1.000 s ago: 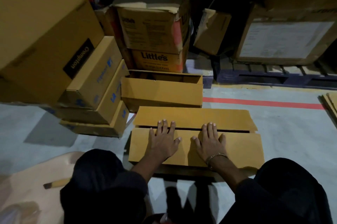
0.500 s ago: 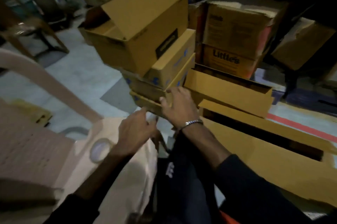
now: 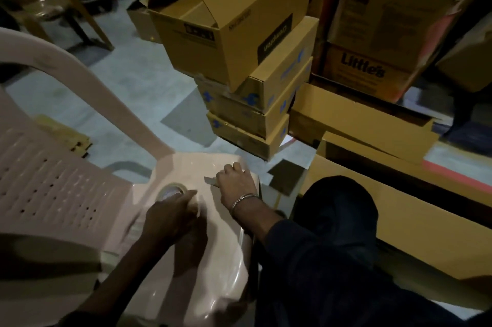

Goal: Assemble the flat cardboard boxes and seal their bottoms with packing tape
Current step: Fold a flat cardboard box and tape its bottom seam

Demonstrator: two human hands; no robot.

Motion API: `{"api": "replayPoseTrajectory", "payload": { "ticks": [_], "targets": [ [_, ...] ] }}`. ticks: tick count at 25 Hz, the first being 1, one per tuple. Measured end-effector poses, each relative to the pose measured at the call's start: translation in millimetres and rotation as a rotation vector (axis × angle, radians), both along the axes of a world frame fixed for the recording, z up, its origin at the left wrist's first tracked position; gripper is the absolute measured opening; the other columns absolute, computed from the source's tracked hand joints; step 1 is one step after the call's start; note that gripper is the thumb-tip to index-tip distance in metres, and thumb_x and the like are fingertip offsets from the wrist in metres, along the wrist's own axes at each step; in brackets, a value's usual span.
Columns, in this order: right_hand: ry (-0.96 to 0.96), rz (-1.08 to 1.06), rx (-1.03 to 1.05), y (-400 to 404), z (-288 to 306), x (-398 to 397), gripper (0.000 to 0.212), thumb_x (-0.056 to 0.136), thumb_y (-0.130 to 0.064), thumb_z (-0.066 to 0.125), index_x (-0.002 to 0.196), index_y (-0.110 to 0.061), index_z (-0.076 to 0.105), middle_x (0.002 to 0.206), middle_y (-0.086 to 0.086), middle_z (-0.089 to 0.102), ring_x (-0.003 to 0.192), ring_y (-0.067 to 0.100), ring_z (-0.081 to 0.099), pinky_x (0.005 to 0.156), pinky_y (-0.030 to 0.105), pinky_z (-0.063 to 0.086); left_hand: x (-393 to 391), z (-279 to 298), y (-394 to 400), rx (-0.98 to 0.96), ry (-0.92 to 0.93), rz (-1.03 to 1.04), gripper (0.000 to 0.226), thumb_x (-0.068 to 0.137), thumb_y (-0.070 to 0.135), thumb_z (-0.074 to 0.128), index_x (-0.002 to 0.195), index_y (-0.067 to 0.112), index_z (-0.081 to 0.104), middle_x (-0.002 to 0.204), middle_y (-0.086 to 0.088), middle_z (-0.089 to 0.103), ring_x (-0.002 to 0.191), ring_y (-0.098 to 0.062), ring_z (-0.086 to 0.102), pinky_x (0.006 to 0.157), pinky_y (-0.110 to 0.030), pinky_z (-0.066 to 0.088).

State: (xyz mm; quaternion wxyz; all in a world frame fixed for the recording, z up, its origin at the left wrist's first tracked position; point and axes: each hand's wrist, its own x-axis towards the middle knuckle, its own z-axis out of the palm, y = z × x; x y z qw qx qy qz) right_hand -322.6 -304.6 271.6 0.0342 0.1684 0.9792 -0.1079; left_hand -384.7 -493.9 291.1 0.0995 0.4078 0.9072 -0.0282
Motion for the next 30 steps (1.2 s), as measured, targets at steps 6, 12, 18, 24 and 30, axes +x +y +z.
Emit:
{"api": "replayPoseTrajectory", "payload": {
  "ticks": [6, 12, 18, 24, 30],
  "targets": [
    [0.05, -0.19, -0.307, 14, 12, 15, 0.028, 0.094, -0.015, 0.063, 0.121, -0.011, 0.065, 0.125, 0.015, 0.059, 0.117, 0.035, 0.059, 0.094, 0.042, 0.052, 8, 5, 18, 0.156, 0.08, 0.18, 0.033, 0.086, 0.054, 0.056, 0.1, 0.035, 0.078, 0.092, 0.002, 0.071, 0.088, -0.026, 0.069, 0.073, -0.035, 0.056],
    [0.298, -0.5, -0.529, 96, 96, 57, 0.018, 0.081, -0.021, 0.065, 0.093, -0.013, 0.076, 0.094, 0.013, 0.07, 0.09, 0.036, 0.067, 0.067, 0.034, 0.049, 36, 51, 110, 0.352, 0.075, 0.089, 0.034, 0.094, 0.046, 0.041, 0.103, 0.041, 0.074, 0.079, 0.005, 0.066, 0.077, -0.025, 0.069, 0.064, -0.037, 0.056],
    [0.515, -0.809, -0.392, 242, 124, 187, 0.011, 0.094, -0.029, 0.059, 0.095, -0.021, 0.066, 0.084, 0.003, 0.066, 0.077, 0.026, 0.06, 0.061, 0.034, 0.046, 112, 109, 275, 0.567, -0.006, -0.245, 0.026, 0.098, 0.035, 0.058, 0.114, 0.037, 0.078, 0.102, 0.0, 0.072, 0.084, -0.027, 0.069, 0.065, -0.039, 0.056],
    [0.352, -1.015, -0.068, 306, 20, 365, 0.023, 0.095, -0.019, 0.065, 0.108, -0.024, 0.047, 0.099, -0.002, 0.06, 0.087, 0.018, 0.058, 0.074, 0.038, 0.056, 223, 83, 374, 0.596, -0.154, -0.523, 0.028, 0.097, 0.037, 0.055, 0.114, 0.039, 0.077, 0.106, 0.003, 0.07, 0.089, -0.023, 0.068, 0.071, -0.04, 0.058],
    [0.329, -1.021, 0.078, 313, -62, 420, 0.005, 0.109, -0.018, 0.041, 0.104, -0.018, 0.042, 0.094, 0.004, 0.064, 0.08, 0.027, 0.06, 0.078, 0.038, 0.044, 253, 16, 402, 0.465, -0.172, -0.589, 0.025, 0.103, 0.038, 0.056, 0.118, 0.04, 0.074, 0.11, 0.01, 0.07, 0.092, -0.016, 0.068, 0.067, -0.036, 0.058]
  ]
}}
